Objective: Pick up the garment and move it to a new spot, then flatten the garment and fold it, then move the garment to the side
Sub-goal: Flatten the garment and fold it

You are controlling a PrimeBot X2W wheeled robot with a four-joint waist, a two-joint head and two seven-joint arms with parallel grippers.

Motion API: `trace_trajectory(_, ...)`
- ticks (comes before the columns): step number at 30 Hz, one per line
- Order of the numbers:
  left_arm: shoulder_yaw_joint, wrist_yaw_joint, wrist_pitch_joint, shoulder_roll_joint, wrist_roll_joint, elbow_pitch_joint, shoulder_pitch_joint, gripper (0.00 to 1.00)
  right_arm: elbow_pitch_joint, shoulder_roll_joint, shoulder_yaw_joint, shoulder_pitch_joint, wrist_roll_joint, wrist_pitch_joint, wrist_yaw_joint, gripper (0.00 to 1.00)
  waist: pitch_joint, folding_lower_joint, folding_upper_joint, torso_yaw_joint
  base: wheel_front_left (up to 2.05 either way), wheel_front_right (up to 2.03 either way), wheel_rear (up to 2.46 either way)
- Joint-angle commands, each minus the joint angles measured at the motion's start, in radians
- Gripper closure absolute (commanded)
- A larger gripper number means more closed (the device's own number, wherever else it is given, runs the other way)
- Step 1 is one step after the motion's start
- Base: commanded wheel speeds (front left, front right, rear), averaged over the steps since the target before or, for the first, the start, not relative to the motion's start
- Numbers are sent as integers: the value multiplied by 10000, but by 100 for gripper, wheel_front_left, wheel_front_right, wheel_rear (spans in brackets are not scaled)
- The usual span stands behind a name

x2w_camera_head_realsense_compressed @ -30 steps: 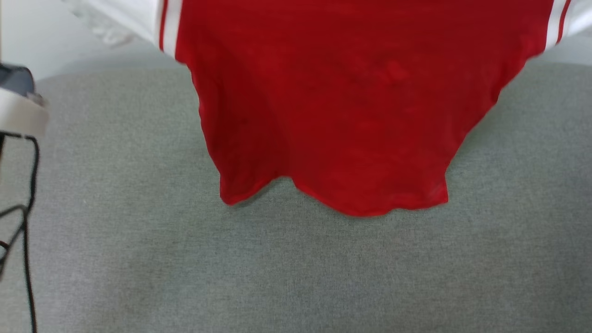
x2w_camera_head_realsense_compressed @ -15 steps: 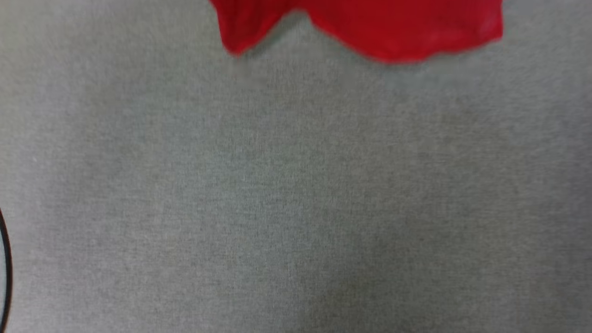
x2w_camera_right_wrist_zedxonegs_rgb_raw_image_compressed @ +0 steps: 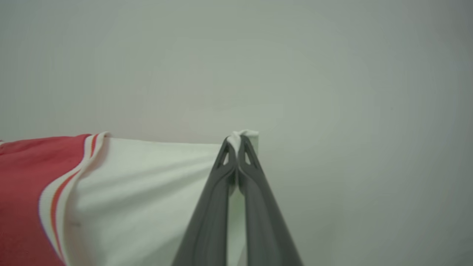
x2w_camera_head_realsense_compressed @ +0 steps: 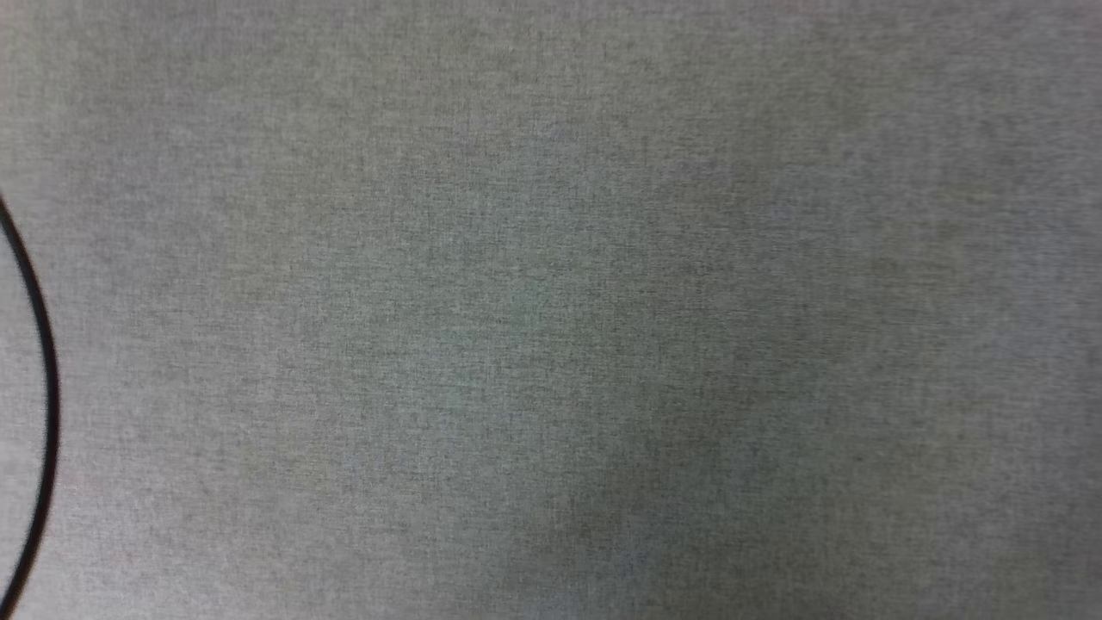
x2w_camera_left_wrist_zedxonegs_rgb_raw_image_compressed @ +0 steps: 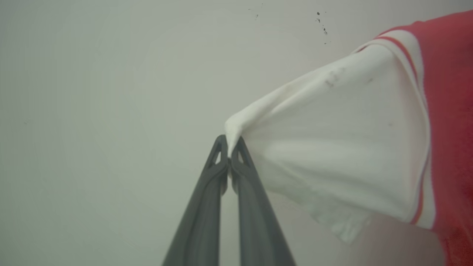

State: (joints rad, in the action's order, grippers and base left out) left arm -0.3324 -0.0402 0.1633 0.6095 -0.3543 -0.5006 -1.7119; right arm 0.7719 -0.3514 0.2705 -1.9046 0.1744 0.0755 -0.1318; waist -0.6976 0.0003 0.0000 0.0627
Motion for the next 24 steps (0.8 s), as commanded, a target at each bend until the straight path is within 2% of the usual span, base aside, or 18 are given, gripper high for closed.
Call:
trace_trajectory(1,-39,6,196,-78,65,-272,-77,100,259,6,14,-68,-45,-184,21,100,-156,-3,0,87,0,0,0)
trace_trajectory(7,-335,-157,780,-610,15,-1017,522,100,1193,9,88,353,312,-787,20,100,-268,-3,0,146,0,0,0)
trace_trajectory(12,-481,-118,975,-1024,-51,-1117,1614,100,1583,26,-114,1259,871,-1113,20,100,-8,-3,0,156,0,0,0)
trace_trajectory(18,-600,140,1034,-1379,220,-509,3859,100,1634,39,-379,3389,2083,-1163,18,100,777,-3,0,133,0,0,0)
trace_trajectory(24,-338,239,1035,-1706,26,155,6707,100,978,-154,-787,6397,3474,-850,18,100,1946,-3,0,128,0,0,0)
